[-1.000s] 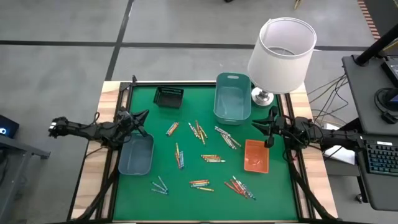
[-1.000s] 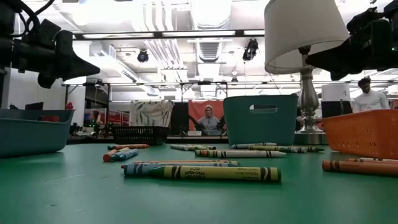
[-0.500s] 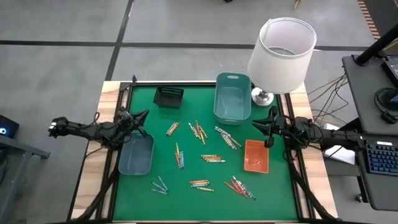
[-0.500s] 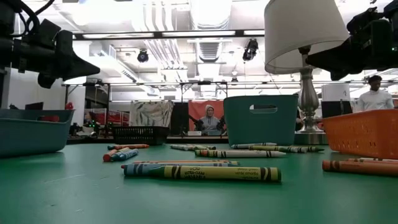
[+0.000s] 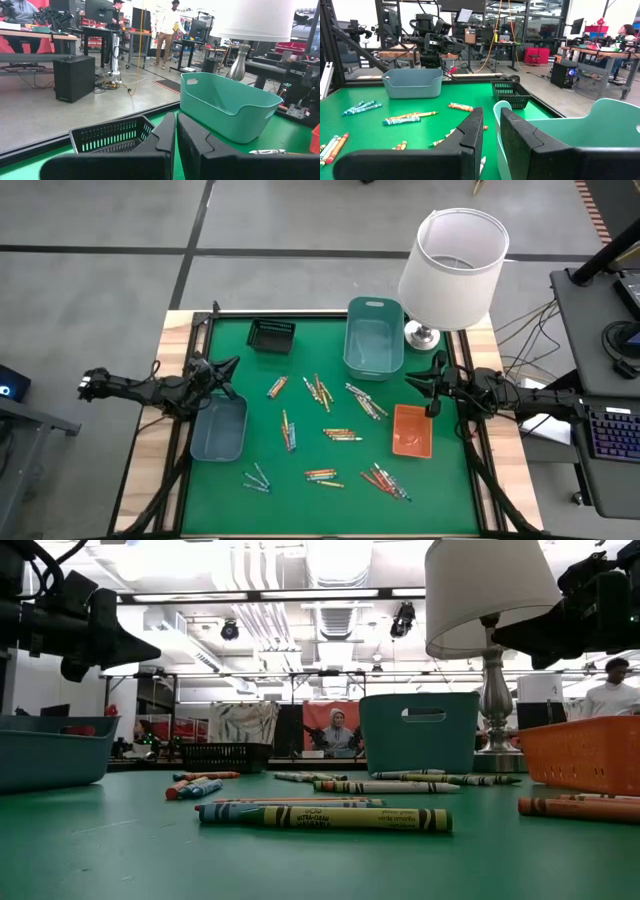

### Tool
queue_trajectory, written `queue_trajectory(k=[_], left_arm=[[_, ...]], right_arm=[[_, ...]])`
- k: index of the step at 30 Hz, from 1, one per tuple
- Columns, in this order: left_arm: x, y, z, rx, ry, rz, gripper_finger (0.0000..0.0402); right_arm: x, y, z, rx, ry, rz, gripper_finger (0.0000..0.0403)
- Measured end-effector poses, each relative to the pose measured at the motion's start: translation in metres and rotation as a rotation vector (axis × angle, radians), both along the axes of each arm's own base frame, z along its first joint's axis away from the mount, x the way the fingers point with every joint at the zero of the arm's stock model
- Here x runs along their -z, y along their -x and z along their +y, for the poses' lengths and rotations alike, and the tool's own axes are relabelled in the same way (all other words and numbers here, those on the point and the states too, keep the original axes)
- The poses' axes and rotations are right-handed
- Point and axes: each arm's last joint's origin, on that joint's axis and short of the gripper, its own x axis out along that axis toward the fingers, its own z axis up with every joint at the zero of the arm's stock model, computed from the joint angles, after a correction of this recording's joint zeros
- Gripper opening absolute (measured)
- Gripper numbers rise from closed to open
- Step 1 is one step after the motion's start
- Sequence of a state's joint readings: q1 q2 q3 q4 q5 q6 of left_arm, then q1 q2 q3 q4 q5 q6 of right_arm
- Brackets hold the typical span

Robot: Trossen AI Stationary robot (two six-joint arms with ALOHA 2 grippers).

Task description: Sort crayons

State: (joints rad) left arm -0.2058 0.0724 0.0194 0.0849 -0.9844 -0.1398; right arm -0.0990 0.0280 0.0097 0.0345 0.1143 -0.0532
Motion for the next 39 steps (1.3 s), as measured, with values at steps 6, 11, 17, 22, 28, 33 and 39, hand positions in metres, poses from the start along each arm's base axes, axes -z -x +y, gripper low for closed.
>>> queue_trajectory(k=[6,11,17,22,28,33,39], left_arm=[[0.0,0.0,0.0,0.0,0.0,0.0,0.0],[0.0,0.0,0.0,0.0,0.0,0.0,0.0],[-0.001,0.0,0.0,0.0,0.002,-0.009,0.0],[-0.01,0.001,0.0,0.018,0.182,-0.268,0.0],[-0.018,0.004,0.002,-0.025,0.281,-0.45,0.0],[-0.017,0.0,0.0,0.029,0.385,-0.539,0.0],[-0.02,-0.01,-0.004,0.166,0.395,-0.534,0.0]], right_arm=[[0.0,0.0,0.0,0.0,0.0,0.0,0.0057],[0.0,0.0,0.0,0.0,0.0,0.0,0.0057],[0.0,0.0,0.0,0.0,0.0,0.0,0.0057],[0.0,0.0,0.0,0.013,0.025,0.003,0.0057],[-0.004,0.0,-0.001,0.013,-0.352,-0.126,0.0057],[-0.013,0.001,0.0,-0.033,-0.536,-0.25,0.0057],[-0.024,-0.001,0.0,-0.084,-0.538,-0.351,0.0057]])
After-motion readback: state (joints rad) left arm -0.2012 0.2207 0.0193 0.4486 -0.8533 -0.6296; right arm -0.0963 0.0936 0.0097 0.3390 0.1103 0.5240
